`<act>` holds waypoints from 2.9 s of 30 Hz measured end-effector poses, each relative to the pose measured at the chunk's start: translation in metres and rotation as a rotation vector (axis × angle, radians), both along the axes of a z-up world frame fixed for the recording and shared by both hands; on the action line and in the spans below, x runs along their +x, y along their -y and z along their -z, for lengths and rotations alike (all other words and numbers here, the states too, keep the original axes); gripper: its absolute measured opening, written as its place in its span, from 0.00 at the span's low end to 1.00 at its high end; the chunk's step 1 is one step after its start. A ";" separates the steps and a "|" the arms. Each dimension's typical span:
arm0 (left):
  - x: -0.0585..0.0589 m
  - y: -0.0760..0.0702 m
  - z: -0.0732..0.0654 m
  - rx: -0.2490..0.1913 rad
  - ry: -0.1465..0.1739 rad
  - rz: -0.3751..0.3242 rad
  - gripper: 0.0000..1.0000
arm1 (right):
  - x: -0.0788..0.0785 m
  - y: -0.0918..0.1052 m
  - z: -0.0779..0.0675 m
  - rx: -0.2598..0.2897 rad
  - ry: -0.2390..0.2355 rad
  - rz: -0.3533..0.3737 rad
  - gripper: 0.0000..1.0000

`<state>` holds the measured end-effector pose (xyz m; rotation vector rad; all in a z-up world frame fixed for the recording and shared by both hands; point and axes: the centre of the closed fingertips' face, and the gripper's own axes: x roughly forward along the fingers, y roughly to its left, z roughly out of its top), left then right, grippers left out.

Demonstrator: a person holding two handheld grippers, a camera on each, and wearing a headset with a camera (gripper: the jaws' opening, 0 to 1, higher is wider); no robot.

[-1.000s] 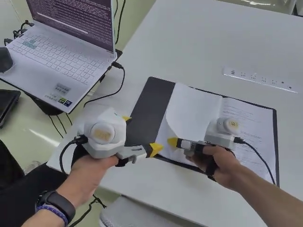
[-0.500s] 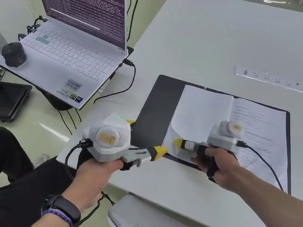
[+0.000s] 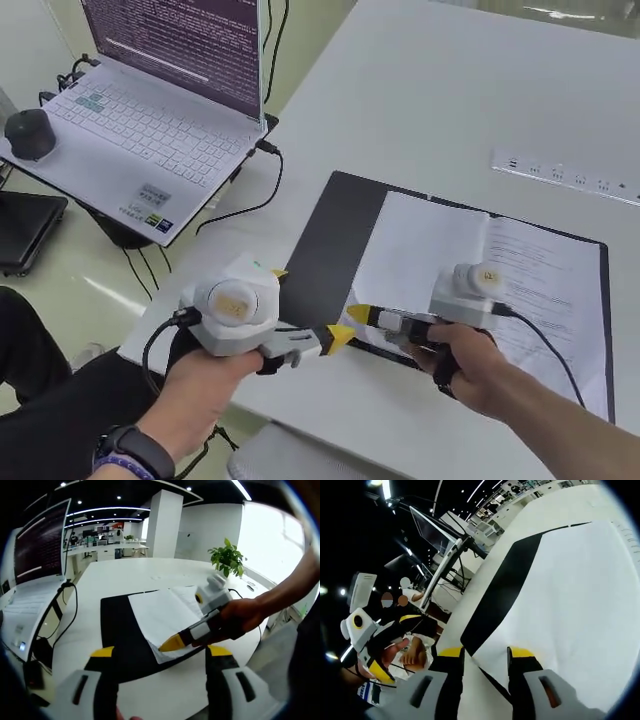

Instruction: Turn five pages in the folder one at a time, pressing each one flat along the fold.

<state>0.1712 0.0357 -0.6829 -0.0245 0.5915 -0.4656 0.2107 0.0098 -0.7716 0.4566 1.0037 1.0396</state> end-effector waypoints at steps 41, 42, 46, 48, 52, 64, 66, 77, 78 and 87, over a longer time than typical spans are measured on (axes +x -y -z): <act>0.049 0.051 0.056 0.001 -0.074 0.063 0.25 | 0.037 0.140 -0.046 0.022 0.192 0.090 0.46; 0.048 0.049 0.060 0.001 -0.085 0.057 0.23 | 0.038 0.141 -0.045 0.024 0.189 0.094 0.45; 0.045 0.043 0.072 0.012 -0.118 0.031 0.15 | 0.041 0.146 -0.040 0.026 0.174 0.108 0.44; 0.043 0.040 0.080 0.023 -0.133 0.024 0.10 | 0.042 0.147 -0.039 0.025 0.170 0.114 0.43; 0.038 0.036 0.094 0.052 -0.167 0.017 0.02 | 0.047 0.145 -0.036 0.027 0.167 0.112 0.42; 0.033 0.032 0.102 0.111 -0.165 0.021 0.00 | 0.056 0.139 -0.024 -0.021 0.247 0.013 0.32; 0.033 0.031 0.102 0.093 -0.174 0.011 0.00 | 0.058 0.138 -0.025 -0.015 0.267 0.005 0.28; 0.034 0.030 0.104 0.081 -0.185 0.012 0.00 | 0.083 0.133 -0.038 0.008 0.323 0.078 0.14; 0.035 0.031 0.104 0.079 -0.186 0.012 0.00 | 0.086 0.134 -0.038 0.007 0.326 0.089 0.14; 0.035 0.030 0.106 0.079 -0.193 0.024 0.00 | 0.112 0.145 -0.023 -0.019 0.309 0.159 0.01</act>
